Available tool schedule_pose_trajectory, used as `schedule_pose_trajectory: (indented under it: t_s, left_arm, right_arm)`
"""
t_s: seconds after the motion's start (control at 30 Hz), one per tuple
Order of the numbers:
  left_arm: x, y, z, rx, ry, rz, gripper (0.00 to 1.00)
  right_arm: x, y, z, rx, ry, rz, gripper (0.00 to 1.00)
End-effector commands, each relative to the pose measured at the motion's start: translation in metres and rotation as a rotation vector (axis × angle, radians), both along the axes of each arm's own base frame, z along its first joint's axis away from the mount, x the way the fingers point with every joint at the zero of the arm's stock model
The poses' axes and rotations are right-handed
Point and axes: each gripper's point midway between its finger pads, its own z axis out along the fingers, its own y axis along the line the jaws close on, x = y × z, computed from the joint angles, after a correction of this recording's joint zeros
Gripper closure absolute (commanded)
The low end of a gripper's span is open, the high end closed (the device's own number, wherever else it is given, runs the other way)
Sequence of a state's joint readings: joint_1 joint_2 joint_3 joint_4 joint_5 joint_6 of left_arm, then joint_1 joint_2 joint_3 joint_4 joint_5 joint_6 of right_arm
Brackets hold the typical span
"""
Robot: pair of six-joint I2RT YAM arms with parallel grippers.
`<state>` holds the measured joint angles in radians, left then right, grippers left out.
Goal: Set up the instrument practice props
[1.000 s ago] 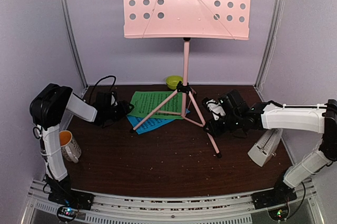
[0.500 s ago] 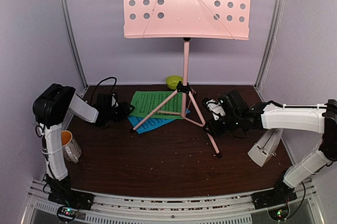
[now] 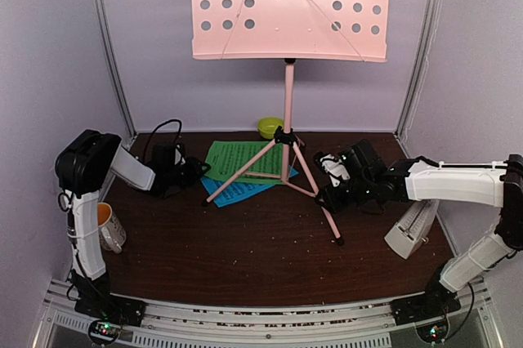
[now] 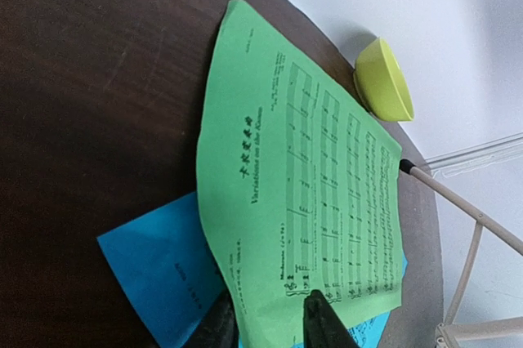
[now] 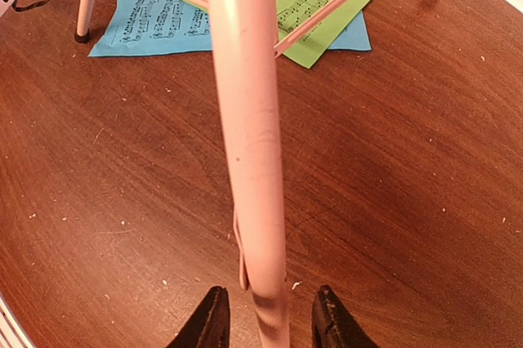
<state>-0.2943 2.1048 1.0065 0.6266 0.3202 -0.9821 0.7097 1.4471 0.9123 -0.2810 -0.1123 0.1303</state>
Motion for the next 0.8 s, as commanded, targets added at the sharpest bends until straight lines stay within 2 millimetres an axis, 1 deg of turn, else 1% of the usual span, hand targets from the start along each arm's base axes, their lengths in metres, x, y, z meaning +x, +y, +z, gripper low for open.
schedule_pose_trajectory:
  t_s: [0.0, 0.07, 0.1, 0.17, 0.23, 0.27, 0.33, 0.4, 0.53, 0.6, 0.67, 0.7, 0.73, 0.77]
  left_arm:
    - [0.019, -0.004, 0.016, -0.032, -0.051, -0.003, 0.74]
    - [0.021, -0.004, 0.015, -0.018, -0.048, -0.001, 0.8]
    - [0.023, -0.003, 0.017, -0.007, -0.055, 0.002, 0.84]
    - [0.025, 0.001, 0.02, 0.04, -0.065, 0.003, 0.91]
    - [0.027, 0.011, 0.029, 0.112, -0.084, 0.019, 0.99]
    - [0.027, 0.015, 0.034, 0.144, -0.093, 0.023, 1.0]
    - [0.027, 0.023, 0.045, 0.209, -0.111, 0.021, 1.0]
    - [0.025, 0.03, 0.057, 0.28, -0.135, 0.009, 1.0]
    - [0.016, 0.04, 0.089, 0.422, -0.193, -0.021, 1.0]
    - [0.009, 0.049, 0.1, 0.492, -0.211, -0.02, 1.0]
    - [0.001, 0.058, 0.111, 0.553, -0.232, -0.016, 1.0]
    - [-0.005, 0.063, 0.114, 0.582, -0.233, -0.017, 1.0]
    - [-0.011, 0.067, 0.127, 0.608, -0.256, -0.009, 1.0]
    - [-0.015, 0.071, 0.128, 0.634, -0.255, -0.008, 1.0]
  right_arm:
    - [0.007, 0.004, 0.012, 0.022, -0.019, -0.008, 0.64]
    - [0.007, 0.003, 0.013, 0.021, -0.021, -0.01, 0.62]
    - [0.007, 0.002, 0.014, 0.024, -0.024, -0.011, 0.59]
    - [0.006, 0.002, 0.019, 0.033, -0.031, -0.01, 0.51]
    - [0.004, 0.001, 0.026, 0.043, -0.046, -0.01, 0.42]
    - [0.004, -0.001, 0.029, 0.044, -0.054, -0.013, 0.37]
    - [0.004, -0.002, 0.037, 0.056, -0.072, -0.012, 0.24]
    - [0.004, -0.002, 0.045, 0.067, -0.089, -0.013, 0.16]
    - [0.007, -0.008, 0.062, 0.069, -0.145, -0.034, 0.11]
    - [0.011, -0.014, 0.071, 0.07, -0.193, -0.061, 0.08]
    - [0.014, -0.018, 0.082, 0.092, -0.242, -0.088, 0.02]
    - [0.015, -0.018, 0.088, 0.113, -0.263, -0.095, 0.0]
    - [0.014, -0.017, 0.095, 0.138, -0.281, -0.088, 0.0]
    - [0.013, -0.015, 0.098, 0.159, -0.295, -0.077, 0.0]
